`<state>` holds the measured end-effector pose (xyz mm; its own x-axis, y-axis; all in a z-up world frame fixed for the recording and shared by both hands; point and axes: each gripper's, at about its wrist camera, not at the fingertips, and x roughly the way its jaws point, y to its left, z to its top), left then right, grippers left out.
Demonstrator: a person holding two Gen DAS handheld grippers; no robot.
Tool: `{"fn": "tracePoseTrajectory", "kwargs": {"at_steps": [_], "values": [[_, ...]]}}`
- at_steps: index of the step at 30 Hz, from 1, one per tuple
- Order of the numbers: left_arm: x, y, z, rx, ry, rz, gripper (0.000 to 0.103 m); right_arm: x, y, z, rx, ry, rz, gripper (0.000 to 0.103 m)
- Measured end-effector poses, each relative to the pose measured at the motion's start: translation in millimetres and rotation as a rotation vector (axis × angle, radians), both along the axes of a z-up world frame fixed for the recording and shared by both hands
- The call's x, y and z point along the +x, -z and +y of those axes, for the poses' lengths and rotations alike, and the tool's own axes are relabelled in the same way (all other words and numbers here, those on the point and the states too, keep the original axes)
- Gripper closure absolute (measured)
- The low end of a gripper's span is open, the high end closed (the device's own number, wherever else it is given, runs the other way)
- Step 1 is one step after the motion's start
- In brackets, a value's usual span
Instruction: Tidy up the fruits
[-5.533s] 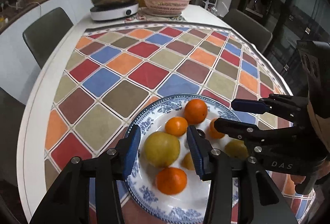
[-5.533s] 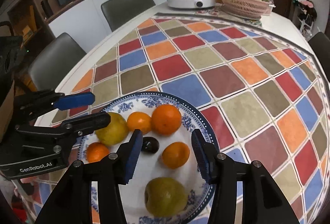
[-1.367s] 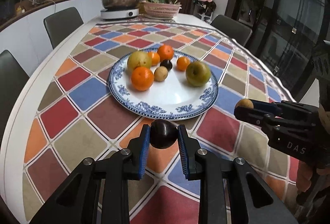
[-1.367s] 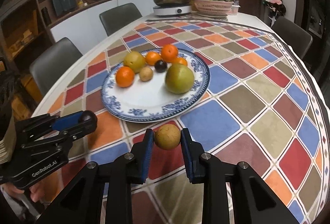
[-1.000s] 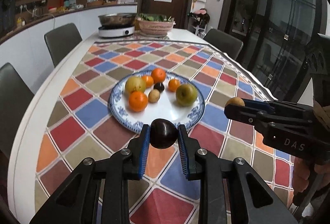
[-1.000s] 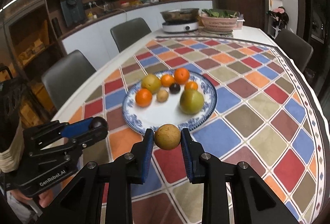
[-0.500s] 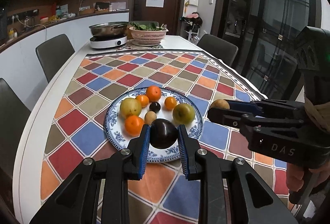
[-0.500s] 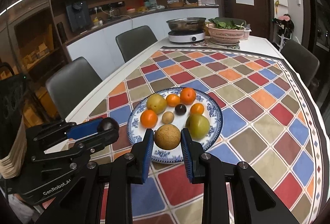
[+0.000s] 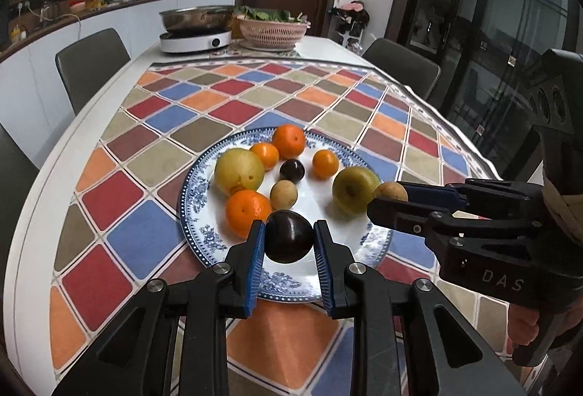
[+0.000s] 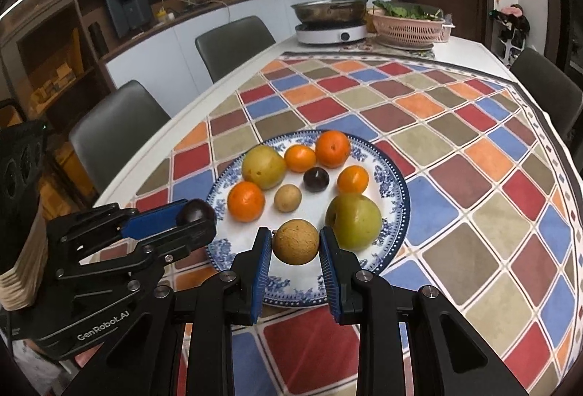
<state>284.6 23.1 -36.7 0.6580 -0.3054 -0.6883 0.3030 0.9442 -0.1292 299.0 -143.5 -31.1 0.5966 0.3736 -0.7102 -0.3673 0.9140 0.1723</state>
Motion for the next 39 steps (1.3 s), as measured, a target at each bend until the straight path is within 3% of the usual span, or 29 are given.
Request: {"fn": "tracePoseTrajectory", "kwargs": {"at_steps": [10, 21, 25, 34, 39], "values": [[15.6, 22.8, -8.1, 0.036, 0.024, 0.053, 0.076, 14.9, 23.2, -0.3, -0.006, -0.007, 0.053, 0.075], [14.6, 22.9, -5.1, 0.055, 0.018, 0.057, 0.075, 17.4, 26.6, -1.7, 0.0, 0.004, 0.041, 0.075], [5.2, 13.4, -4.8, 0.067, 0.01, 0.025, 0.061, 11.2, 21.7, -3.3, -0.012, 0.02, 0.027, 0.074], [-25.6, -21.5, -4.1, 0.078, -0.041, -0.062, 0.054, -15.0, 2.9, -12.9, 0.001, 0.047, -0.004, 0.074], [-48.6, -43.9, -4.7, 0.1, -0.084, -0.124, 0.043, -38.4, -15.2, -21.9, 0.015, 0.076, -0.04, 0.073]]}}
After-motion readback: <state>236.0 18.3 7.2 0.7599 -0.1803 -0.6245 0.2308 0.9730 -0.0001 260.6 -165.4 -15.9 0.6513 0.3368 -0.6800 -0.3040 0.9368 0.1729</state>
